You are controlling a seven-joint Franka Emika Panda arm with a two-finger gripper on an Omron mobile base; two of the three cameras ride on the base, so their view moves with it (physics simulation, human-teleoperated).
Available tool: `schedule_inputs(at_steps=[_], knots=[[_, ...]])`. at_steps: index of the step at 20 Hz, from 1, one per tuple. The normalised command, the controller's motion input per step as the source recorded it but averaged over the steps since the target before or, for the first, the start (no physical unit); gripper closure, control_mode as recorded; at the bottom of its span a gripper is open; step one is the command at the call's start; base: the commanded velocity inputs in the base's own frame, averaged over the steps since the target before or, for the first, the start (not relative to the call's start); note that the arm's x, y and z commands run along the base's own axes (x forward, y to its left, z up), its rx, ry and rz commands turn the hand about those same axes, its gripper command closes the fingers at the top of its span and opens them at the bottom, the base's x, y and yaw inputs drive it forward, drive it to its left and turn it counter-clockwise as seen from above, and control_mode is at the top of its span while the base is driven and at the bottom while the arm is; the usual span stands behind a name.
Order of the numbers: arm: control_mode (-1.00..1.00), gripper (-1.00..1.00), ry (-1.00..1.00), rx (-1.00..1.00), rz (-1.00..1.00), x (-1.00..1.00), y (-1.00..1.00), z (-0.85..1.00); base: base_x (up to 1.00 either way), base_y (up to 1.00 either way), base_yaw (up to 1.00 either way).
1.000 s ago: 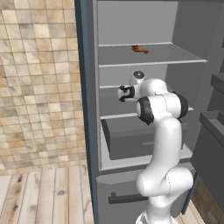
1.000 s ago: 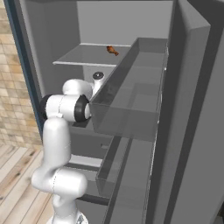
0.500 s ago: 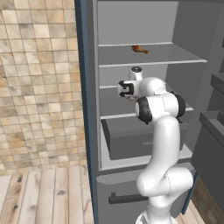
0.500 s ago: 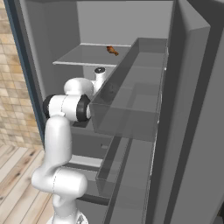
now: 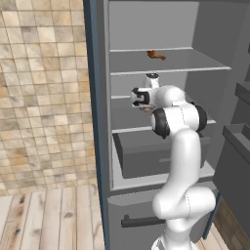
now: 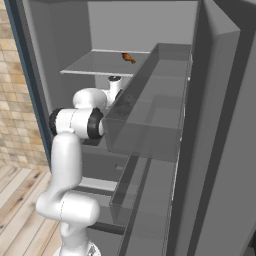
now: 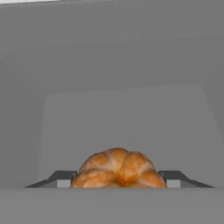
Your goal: Pick up each tangerine from the fridge and place one tangerine on each plate on the dining counter.
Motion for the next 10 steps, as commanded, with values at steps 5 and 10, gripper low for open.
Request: schedule_inputs(at_steps=[5, 10], knots=[[-1.0, 1.0, -0.29, 0.05, 0.0, -0.17, 0.0, -0.48, 0.0, 0.0, 0.0], [-1.0, 1.0, -0.19, 0.09, 0.06, -0.47, 0.0, 0.14, 0.0, 0.0, 0.0]])
